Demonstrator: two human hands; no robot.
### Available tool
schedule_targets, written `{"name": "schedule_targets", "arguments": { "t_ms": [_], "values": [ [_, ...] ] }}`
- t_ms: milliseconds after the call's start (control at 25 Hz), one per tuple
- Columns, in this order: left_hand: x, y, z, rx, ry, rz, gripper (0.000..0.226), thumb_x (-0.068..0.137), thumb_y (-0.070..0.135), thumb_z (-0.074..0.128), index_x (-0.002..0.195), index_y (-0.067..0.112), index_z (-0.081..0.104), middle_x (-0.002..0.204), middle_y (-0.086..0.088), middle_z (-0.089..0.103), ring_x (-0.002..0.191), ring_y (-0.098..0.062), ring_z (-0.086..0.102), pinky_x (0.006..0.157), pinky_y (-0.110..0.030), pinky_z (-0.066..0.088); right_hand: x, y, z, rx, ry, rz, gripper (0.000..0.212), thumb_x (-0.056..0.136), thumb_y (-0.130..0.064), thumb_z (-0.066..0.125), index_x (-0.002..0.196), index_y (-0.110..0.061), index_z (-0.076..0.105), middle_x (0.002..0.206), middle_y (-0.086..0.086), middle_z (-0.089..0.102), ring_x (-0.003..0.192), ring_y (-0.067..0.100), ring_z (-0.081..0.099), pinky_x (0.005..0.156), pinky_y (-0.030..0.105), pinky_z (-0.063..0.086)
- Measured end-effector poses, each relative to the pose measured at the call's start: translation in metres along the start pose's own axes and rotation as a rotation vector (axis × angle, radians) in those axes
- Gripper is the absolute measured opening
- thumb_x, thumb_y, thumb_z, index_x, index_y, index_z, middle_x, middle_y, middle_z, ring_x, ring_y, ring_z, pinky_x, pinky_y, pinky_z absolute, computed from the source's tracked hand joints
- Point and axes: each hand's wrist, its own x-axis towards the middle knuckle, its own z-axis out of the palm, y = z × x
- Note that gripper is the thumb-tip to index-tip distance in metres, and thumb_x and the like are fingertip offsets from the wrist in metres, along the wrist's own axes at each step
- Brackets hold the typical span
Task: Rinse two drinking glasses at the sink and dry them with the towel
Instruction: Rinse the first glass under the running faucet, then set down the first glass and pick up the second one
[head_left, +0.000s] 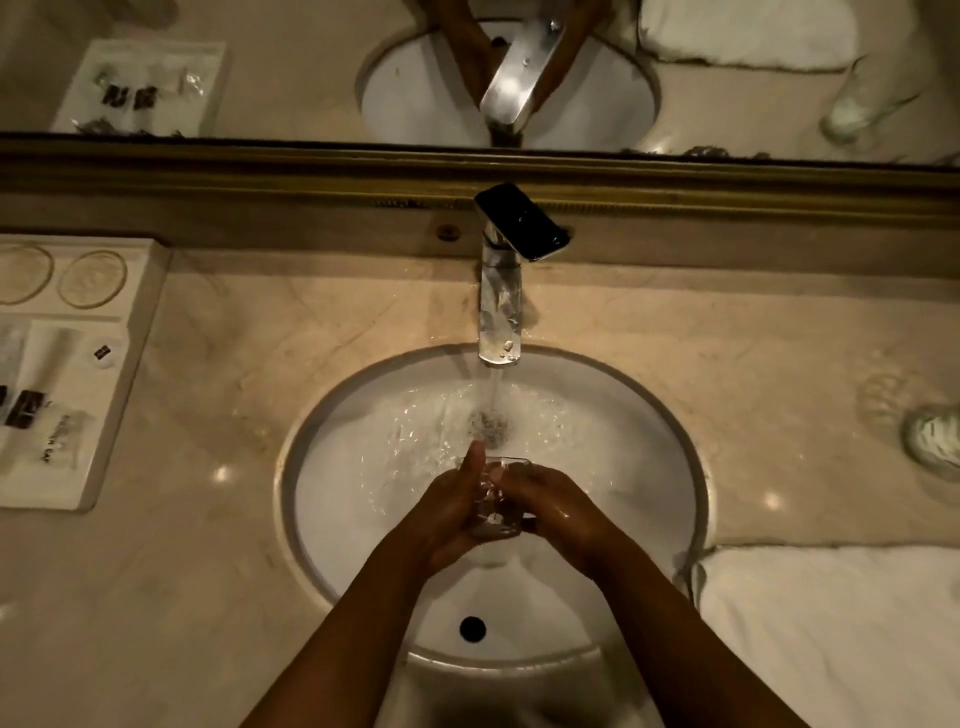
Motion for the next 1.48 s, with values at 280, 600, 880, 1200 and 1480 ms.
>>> {"name": "schedule_targets", "arguments": {
  "t_ms": [280, 600, 880, 1200, 1480],
  "values": [
    [-0.011, 0.012, 0.065, 0.464, 0.134, 0.445, 0.087, 0.058, 0.024, 0.099, 0.130, 0.021, 0.050, 0.117, 0.000, 0.069, 0.107, -0.015, 0.068, 0.085, -0.026, 0.056, -0.059, -0.009, -0.073, 0.154, 0.628, -0.358, 0.021, 0.099, -0.001, 0.053, 0.108, -0.002, 0.071, 0.101, 0.013, 0.076, 0.091, 0.029, 0.075, 0.082, 0.036, 0.063],
    [0.032, 0.021, 0.196, 0.814, -0.154, 0.677, 0.097, 0.055, 0.037, 0.098, 0.136, 0.032, 0.045, 0.123, 0.000, 0.062, 0.112, -0.011, 0.064, 0.097, -0.024, 0.053, -0.109, 0.026, -0.190, 0.213, 1.222, -0.284, 0.032, 0.087, -0.017, 0.068, 0.118, -0.023, 0.063, 0.099, 0.003, 0.072, 0.084, 0.023, 0.072, 0.084, 0.052, 0.059],
    [0.070, 0.014, 0.274, 0.932, -0.238, 0.801, 0.095, 0.057, 0.032, 0.098, 0.134, 0.030, 0.042, 0.127, 0.003, 0.063, 0.115, -0.012, 0.063, 0.100, -0.029, 0.051, -0.126, 0.043, -0.289, 0.322, 1.416, -0.287, 0.093, 0.069, -0.030, 0.090, 0.145, -0.017, 0.037, 0.135, 0.005, 0.052, 0.113, 0.017, 0.060, 0.099, 0.046, 0.054],
    [0.081, 0.021, 0.296, 0.976, -0.280, 0.838, 0.097, 0.060, 0.033, 0.098, 0.138, 0.032, 0.041, 0.131, 0.007, 0.060, 0.116, -0.005, 0.061, 0.095, -0.015, 0.048, -0.102, 0.026, -0.326, 0.356, 1.366, -0.465, 0.089, 0.059, -0.017, 0.094, 0.133, -0.022, 0.045, 0.131, 0.003, 0.059, 0.115, 0.019, 0.065, 0.097, 0.045, 0.056],
    [0.081, 0.026, 0.292, 1.018, -0.319, 0.785, 0.115, 0.058, 0.039, 0.099, 0.150, 0.040, 0.031, 0.139, 0.009, 0.055, 0.124, -0.007, 0.056, 0.102, -0.019, 0.044, -0.101, 0.024, -0.323, 0.331, 1.452, -0.493, 0.088, 0.055, -0.040, 0.093, 0.131, -0.025, 0.052, 0.122, -0.008, 0.063, 0.108, 0.006, 0.065, 0.096, 0.043, 0.057]
  ]
}}
